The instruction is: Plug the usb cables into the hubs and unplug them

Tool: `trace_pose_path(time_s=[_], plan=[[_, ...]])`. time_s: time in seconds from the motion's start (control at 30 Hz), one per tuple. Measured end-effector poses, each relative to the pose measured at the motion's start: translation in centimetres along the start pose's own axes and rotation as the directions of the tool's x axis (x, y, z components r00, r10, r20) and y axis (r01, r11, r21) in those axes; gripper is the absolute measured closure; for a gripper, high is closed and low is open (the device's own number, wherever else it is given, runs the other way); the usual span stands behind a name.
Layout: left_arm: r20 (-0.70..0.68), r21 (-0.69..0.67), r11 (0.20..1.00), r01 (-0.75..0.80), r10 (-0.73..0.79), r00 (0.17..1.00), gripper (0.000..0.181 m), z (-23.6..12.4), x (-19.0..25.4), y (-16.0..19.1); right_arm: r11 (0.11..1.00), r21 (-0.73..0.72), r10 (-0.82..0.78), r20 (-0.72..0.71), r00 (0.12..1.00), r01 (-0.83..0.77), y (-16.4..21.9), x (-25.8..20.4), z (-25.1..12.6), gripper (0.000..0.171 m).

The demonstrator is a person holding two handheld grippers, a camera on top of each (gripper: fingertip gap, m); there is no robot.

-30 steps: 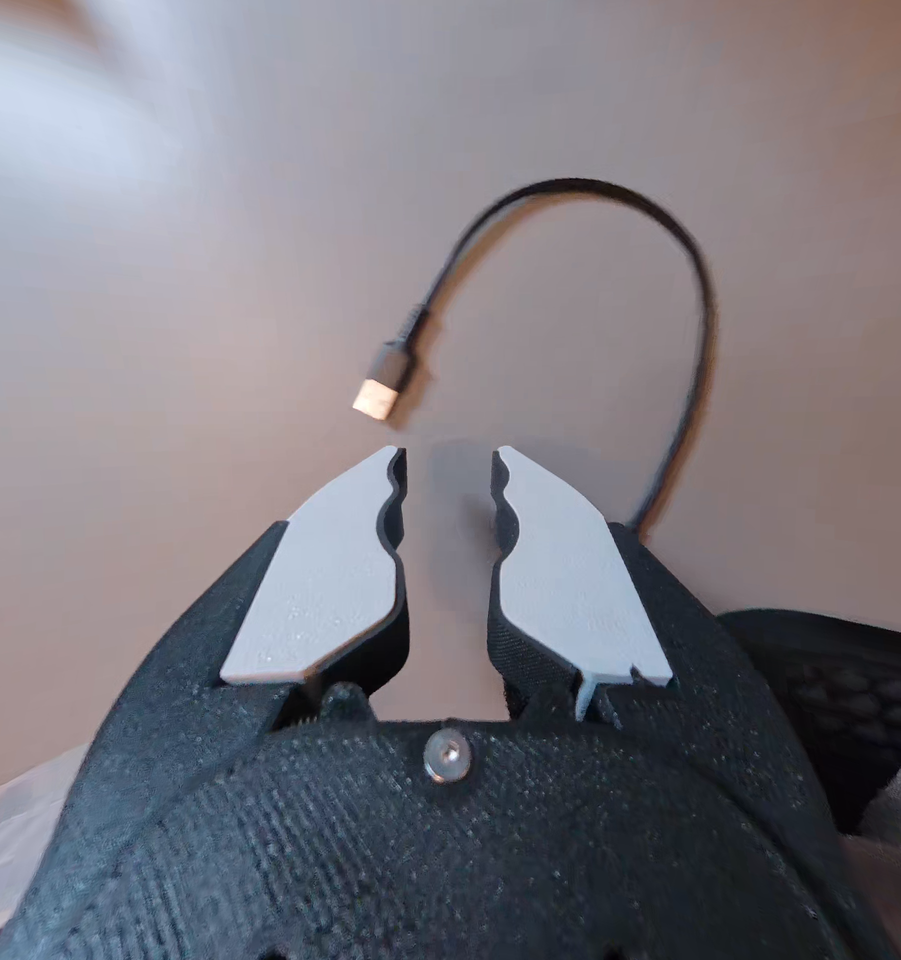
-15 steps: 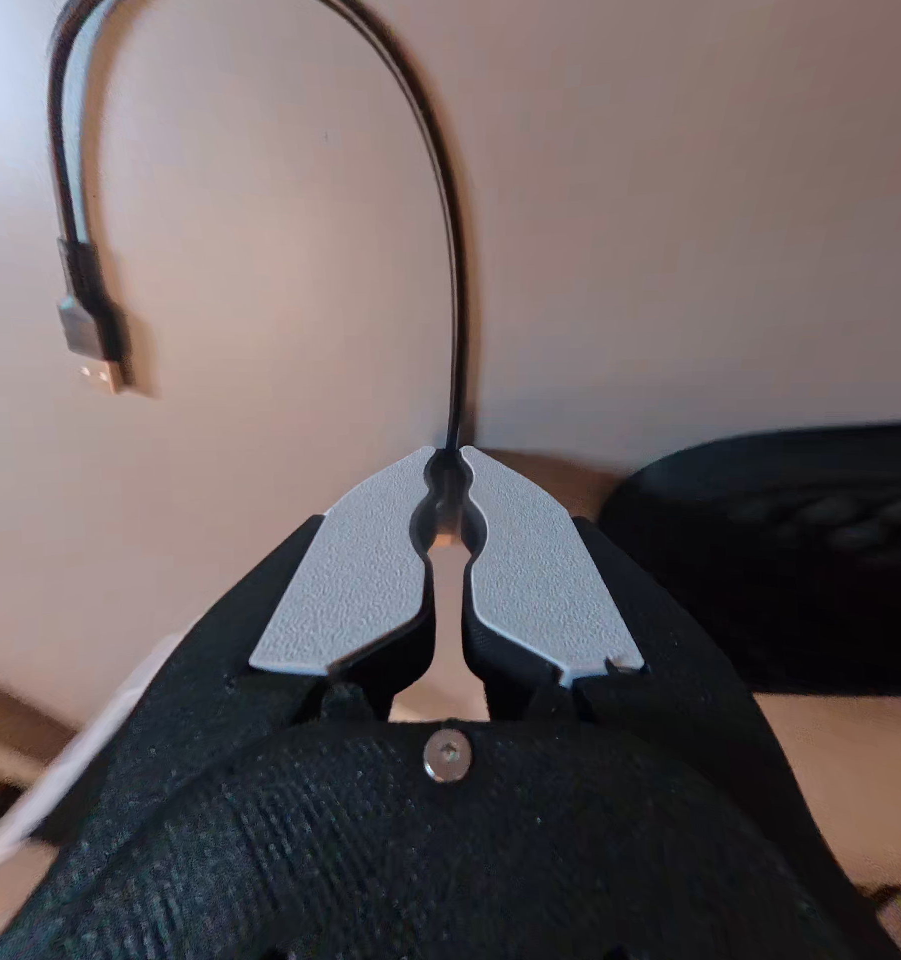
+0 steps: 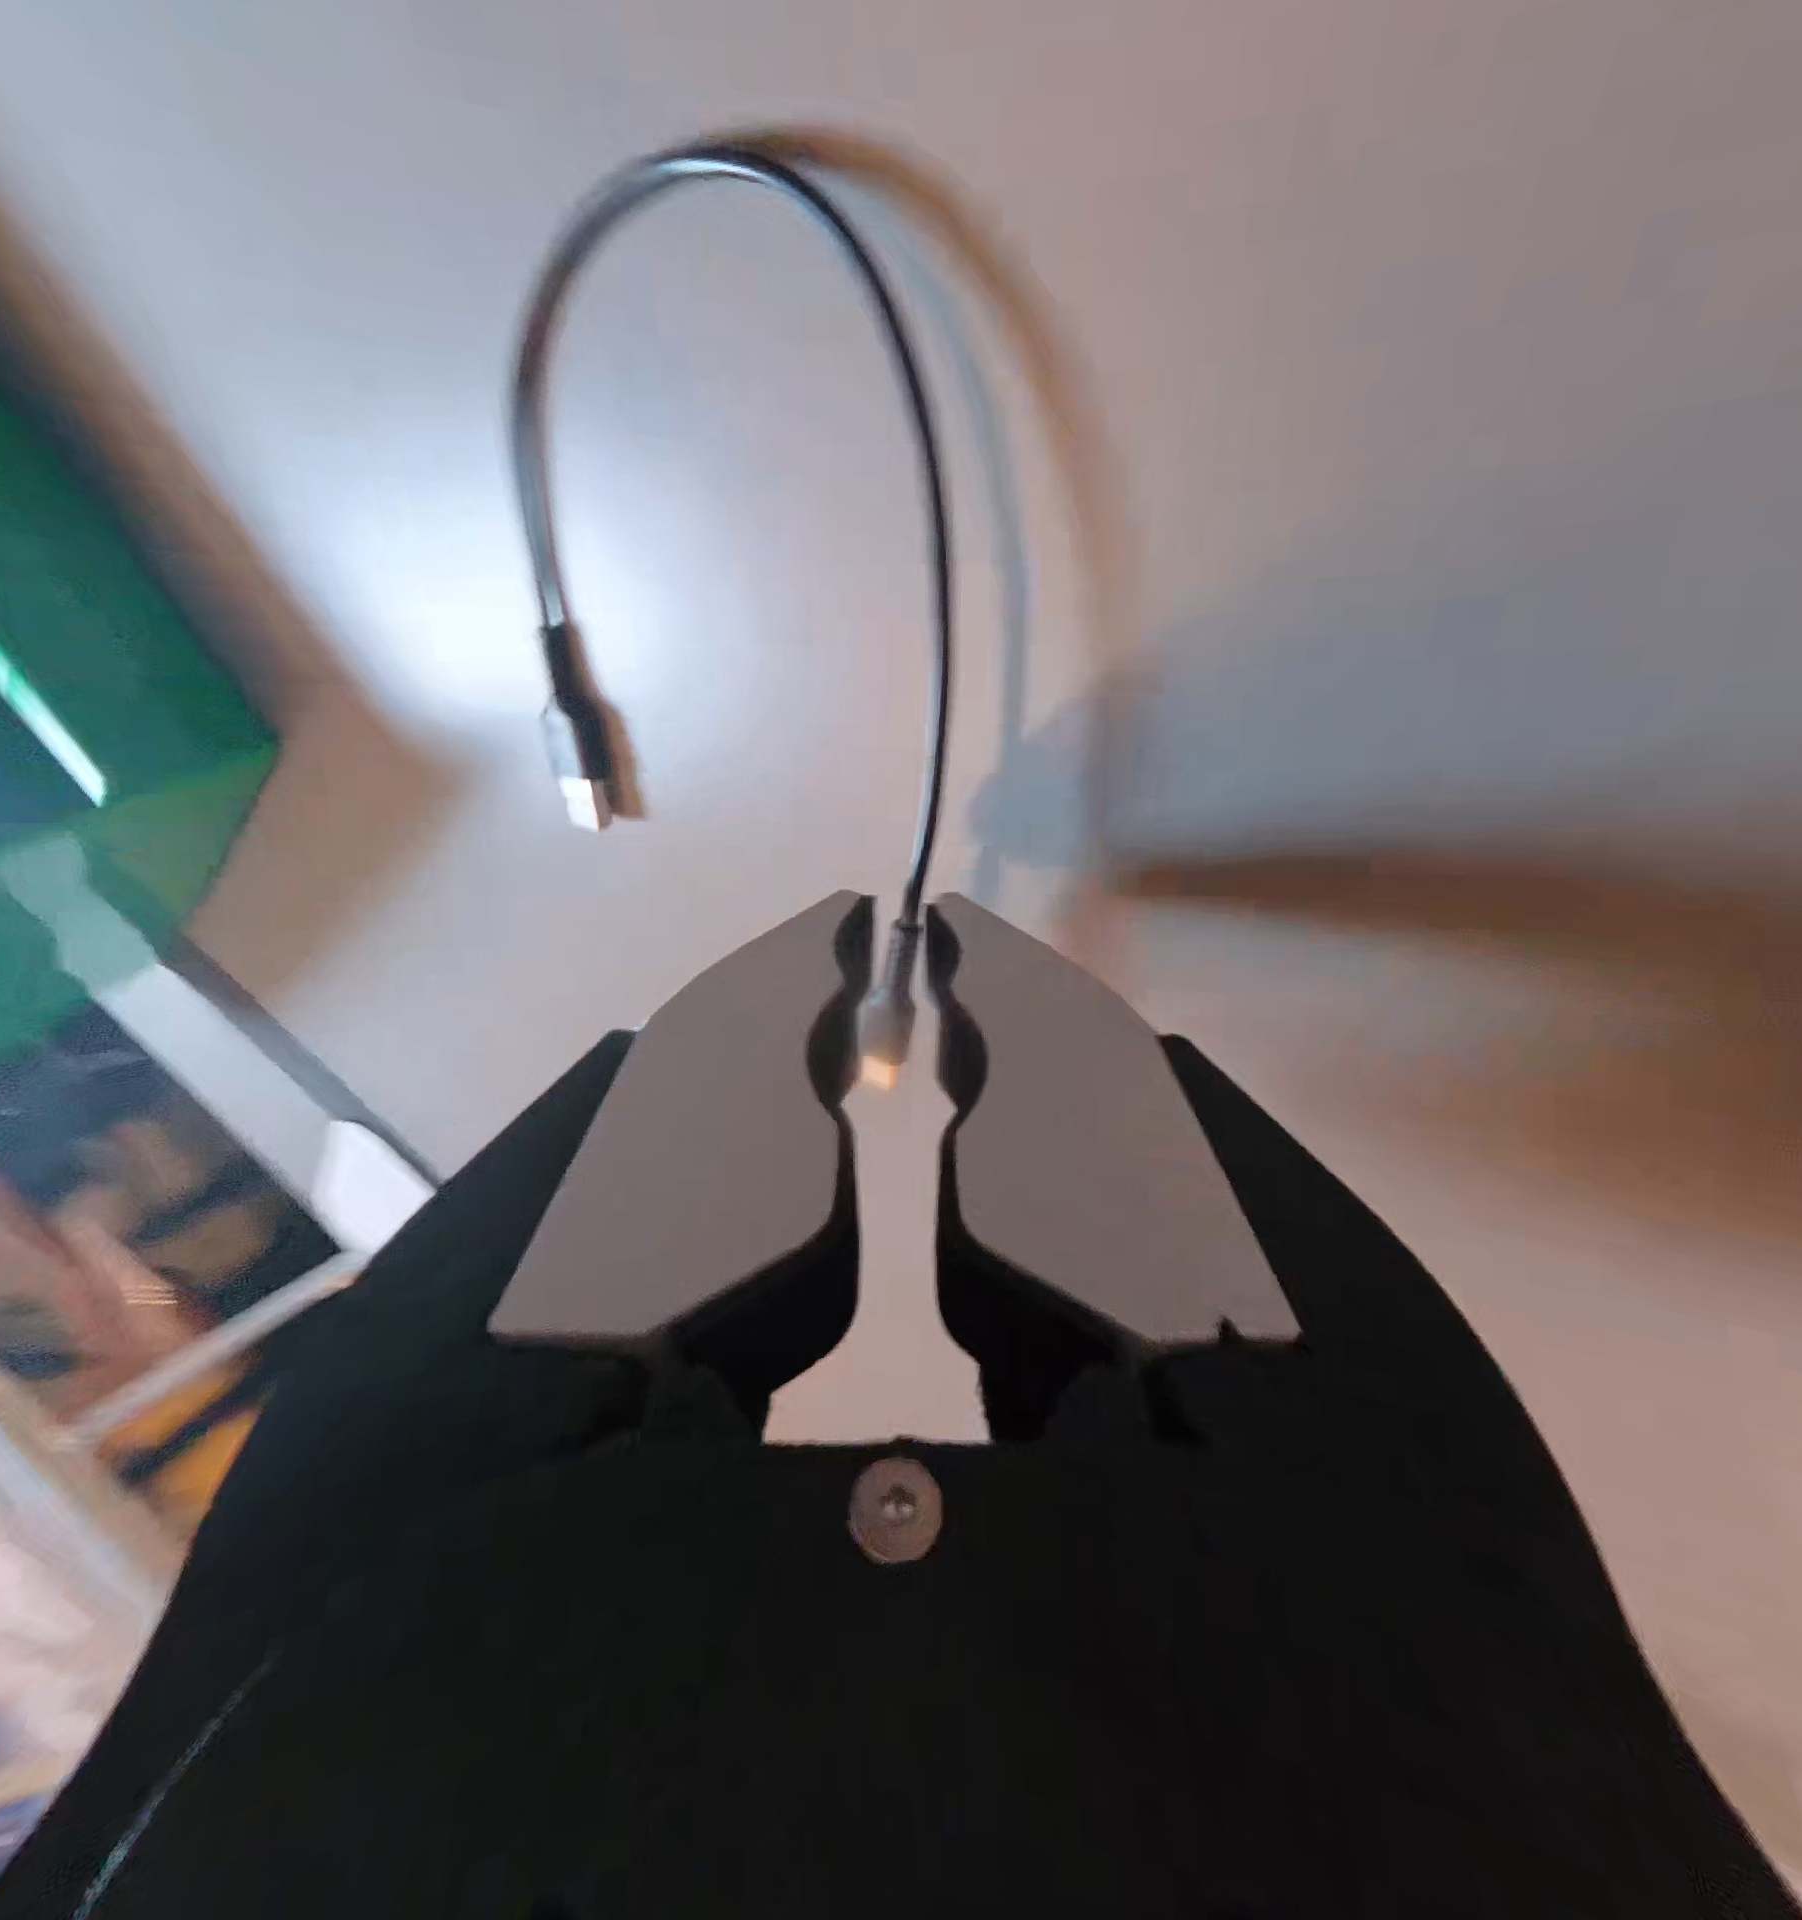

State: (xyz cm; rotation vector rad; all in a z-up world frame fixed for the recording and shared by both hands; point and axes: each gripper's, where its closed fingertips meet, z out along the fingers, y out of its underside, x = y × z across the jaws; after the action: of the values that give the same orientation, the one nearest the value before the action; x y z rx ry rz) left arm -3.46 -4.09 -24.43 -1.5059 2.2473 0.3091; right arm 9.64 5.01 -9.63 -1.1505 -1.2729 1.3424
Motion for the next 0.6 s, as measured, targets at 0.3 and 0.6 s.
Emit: trace_pose_path(time_s=[0.3, 0.6], plan=[[-0.211, 0.120, 0.379, 0.918, -0.894, 0.396, 0.147, 2.9, -5.9, -1.7, 1.000, 0.015, 0.005, -0.052, 0.999, -0.004, -0.6, 1.1, -0.7, 0.100], [-0.159, 0.084, 0.297, 0.951, -0.938, 0.307, 0.143, 6.3, -8.3, -2.5, 0.999, 0.041, 0.025, -0.122, 0.992, -0.020, -1.2, 2.9, -2.2, 0.100]])
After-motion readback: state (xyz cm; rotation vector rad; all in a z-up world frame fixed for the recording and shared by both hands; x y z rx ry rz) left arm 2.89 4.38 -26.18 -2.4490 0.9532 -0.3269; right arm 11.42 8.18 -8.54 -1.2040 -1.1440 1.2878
